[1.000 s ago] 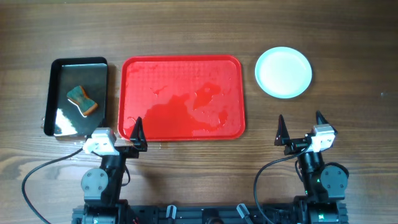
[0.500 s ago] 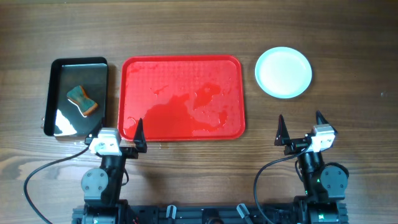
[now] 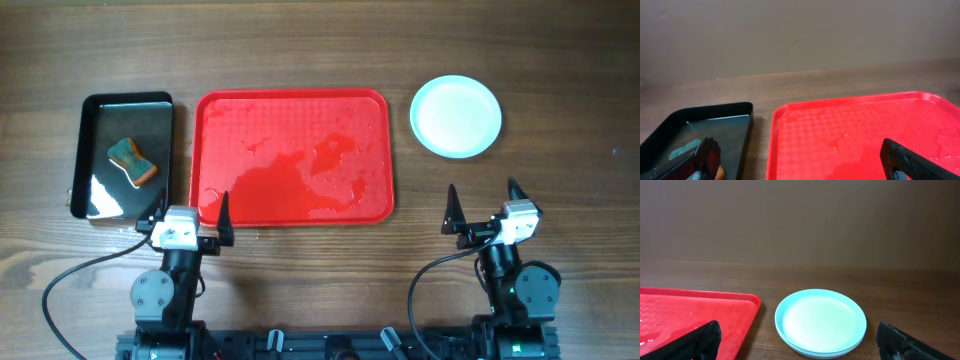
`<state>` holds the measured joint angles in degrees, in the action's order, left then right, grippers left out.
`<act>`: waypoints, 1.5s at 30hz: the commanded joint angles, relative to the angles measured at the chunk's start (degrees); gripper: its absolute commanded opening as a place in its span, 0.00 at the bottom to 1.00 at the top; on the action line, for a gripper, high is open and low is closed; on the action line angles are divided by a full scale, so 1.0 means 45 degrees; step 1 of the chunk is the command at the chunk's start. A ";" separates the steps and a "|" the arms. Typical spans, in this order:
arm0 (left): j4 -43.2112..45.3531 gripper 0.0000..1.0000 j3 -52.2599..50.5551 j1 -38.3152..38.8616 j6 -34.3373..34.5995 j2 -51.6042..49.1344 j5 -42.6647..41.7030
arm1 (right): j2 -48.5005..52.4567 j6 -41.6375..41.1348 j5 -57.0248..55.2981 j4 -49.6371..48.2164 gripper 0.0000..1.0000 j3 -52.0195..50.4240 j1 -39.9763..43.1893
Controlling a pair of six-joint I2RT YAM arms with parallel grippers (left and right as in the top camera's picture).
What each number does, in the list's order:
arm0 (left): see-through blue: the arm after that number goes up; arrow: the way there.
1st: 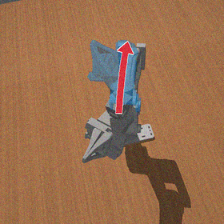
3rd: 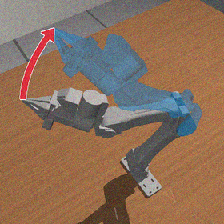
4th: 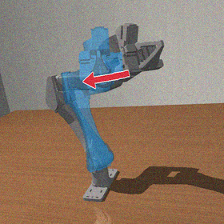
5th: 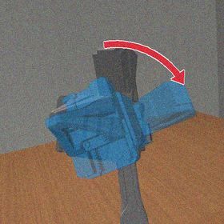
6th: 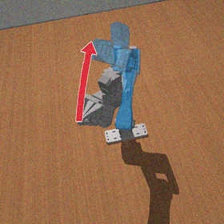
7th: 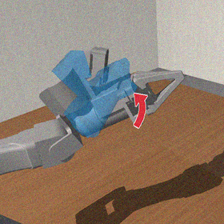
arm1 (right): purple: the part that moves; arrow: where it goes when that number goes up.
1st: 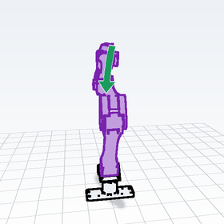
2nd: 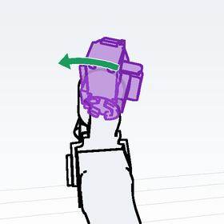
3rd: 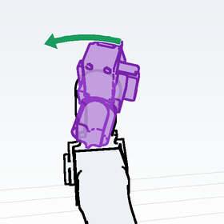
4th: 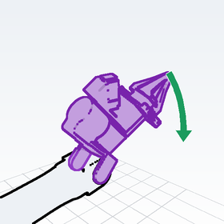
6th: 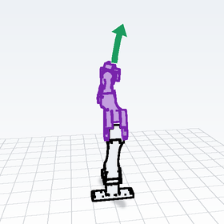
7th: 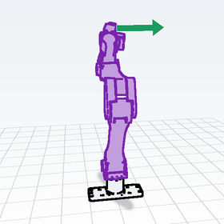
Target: Clean dirty plates on tray and stack at the side
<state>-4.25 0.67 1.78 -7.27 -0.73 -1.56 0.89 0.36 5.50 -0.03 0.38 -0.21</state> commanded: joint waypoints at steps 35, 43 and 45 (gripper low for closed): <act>0.0039 1.00 -0.0078 0.0068 0.0384 0.0078 0.0889 | -0.0136 0.0214 -0.0087 -0.0029 1.00 -0.0015 0.0063; 0.0039 1.00 -0.0078 0.0068 0.0379 0.0078 0.0889 | -0.0136 0.0214 -0.0087 -0.0029 1.00 -0.0015 0.0063; 0.0039 1.00 -0.0078 0.0068 0.0379 0.0078 0.0884 | -0.0136 0.0219 -0.0087 -0.0029 1.00 -0.0015 0.0063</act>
<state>-4.27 0.67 1.78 -6.09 -0.73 1.69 0.89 0.36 5.50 -0.03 0.38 -0.21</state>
